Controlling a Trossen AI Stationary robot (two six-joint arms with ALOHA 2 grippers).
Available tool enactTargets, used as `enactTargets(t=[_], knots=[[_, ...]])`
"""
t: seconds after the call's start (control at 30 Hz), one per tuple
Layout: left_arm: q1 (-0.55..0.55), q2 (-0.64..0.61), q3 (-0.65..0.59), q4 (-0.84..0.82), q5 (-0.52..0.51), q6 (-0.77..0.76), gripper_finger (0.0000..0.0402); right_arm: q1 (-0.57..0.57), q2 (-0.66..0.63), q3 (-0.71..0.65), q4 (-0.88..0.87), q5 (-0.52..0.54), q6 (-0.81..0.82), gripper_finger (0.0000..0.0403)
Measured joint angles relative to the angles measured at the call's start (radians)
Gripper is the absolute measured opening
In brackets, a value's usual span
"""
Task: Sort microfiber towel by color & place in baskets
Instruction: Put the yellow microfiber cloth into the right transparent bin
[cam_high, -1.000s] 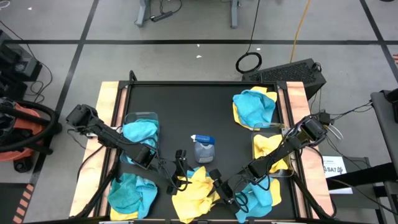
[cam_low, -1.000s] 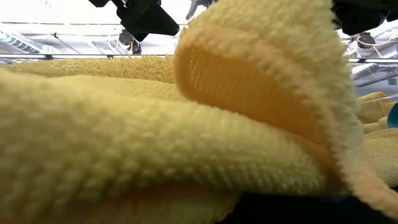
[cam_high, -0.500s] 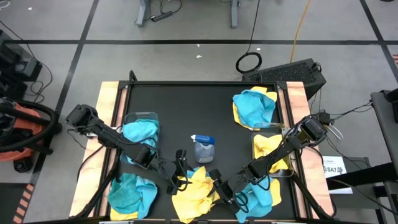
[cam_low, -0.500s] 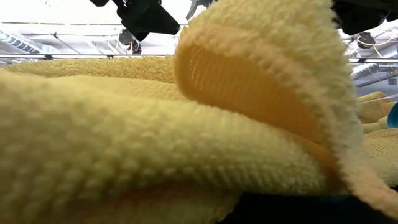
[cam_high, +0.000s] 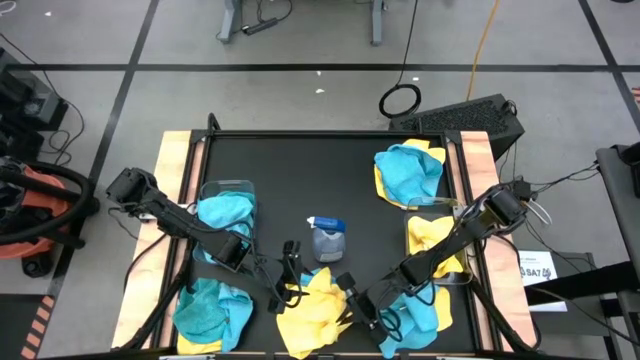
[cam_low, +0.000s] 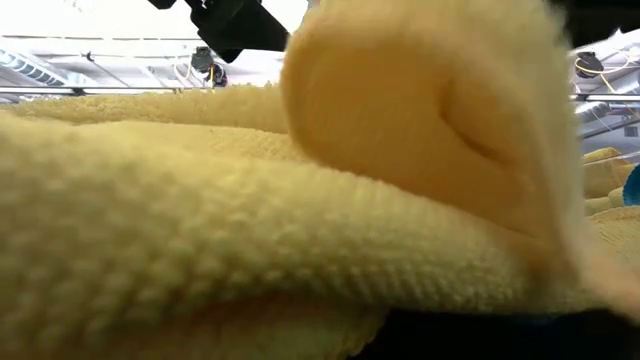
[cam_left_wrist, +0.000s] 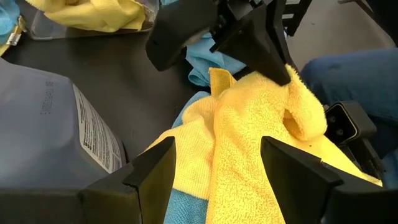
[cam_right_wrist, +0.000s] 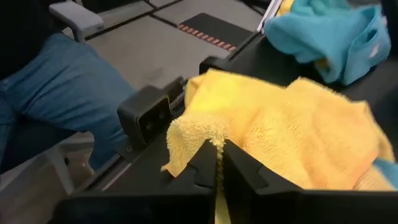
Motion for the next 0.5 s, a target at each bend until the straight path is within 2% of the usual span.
enactTargets(t=[0.27, 0.5], knots=[[0.0, 0.0, 0.0, 0.0, 0.0, 0.019, 0.024, 0.008, -0.146, 0.0, -0.078, 0.007, -0.047, 0.0002], [0.0, 0.0, 0.0, 0.0, 0.0, 0.032, 0.024, 0.034, -0.368, 0.001, -0.293, 0.078, -0.065, 0.0001]])
